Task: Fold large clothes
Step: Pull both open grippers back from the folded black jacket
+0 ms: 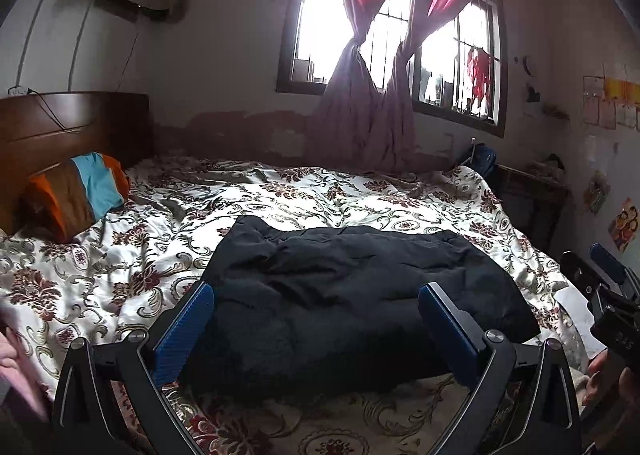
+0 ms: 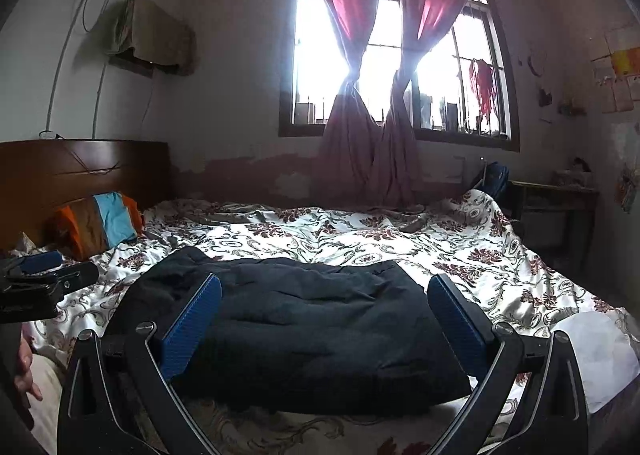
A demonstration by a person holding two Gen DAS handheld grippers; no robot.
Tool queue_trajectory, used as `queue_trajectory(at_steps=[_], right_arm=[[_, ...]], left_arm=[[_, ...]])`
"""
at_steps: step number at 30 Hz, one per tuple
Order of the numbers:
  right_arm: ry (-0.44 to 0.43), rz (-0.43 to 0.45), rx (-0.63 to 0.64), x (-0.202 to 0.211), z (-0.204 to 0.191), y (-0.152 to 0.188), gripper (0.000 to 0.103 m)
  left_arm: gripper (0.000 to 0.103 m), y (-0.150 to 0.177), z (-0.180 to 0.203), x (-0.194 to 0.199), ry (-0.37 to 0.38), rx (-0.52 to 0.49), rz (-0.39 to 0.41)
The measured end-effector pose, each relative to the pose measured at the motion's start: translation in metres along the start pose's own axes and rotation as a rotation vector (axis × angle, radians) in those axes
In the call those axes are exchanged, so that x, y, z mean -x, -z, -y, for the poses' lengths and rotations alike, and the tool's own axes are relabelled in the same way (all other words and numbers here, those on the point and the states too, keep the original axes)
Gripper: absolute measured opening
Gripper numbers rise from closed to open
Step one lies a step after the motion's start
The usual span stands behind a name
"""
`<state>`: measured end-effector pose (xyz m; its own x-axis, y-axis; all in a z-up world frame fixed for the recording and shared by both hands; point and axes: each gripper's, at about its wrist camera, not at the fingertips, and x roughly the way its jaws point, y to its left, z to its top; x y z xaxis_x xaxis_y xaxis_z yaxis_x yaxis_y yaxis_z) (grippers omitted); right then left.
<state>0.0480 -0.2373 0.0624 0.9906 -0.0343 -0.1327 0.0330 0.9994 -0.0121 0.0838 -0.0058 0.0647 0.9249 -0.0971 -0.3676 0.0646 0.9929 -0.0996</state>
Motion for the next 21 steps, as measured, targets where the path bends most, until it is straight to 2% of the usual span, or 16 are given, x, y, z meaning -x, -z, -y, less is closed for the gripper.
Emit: queue_trajectory(at_steps=[4,7,12,16,21], right_arm=[[-0.004,0.005,-0.005,0.006,0.002,0.008,0.101],[-0.001,0.014,-0.012,0.012,0.001,0.016,0.101],[0.000,0.031,-0.016,0.021,0.002,0.027,0.101],[-0.016,0.005,-0.021,0.022,0.000,0.036,0.101],[-0.025,-0.047,-0.012,0.019,-0.003,0.053,0.101]], left_arm=[[0.103,0.006,0.002,0.007,-0.010,-0.016,0.010],[0.103,0.012,0.005,0.007,-0.013,-0.035,-0.013],[0.103,0.026,0.005,0.006,-0.070,-0.034,-0.053],[0.103,0.036,-0.002,0.012,-0.077,-0.019,-0.044],[0.103,0.051,-0.005,0.017,-0.105,-0.069,-0.042]])
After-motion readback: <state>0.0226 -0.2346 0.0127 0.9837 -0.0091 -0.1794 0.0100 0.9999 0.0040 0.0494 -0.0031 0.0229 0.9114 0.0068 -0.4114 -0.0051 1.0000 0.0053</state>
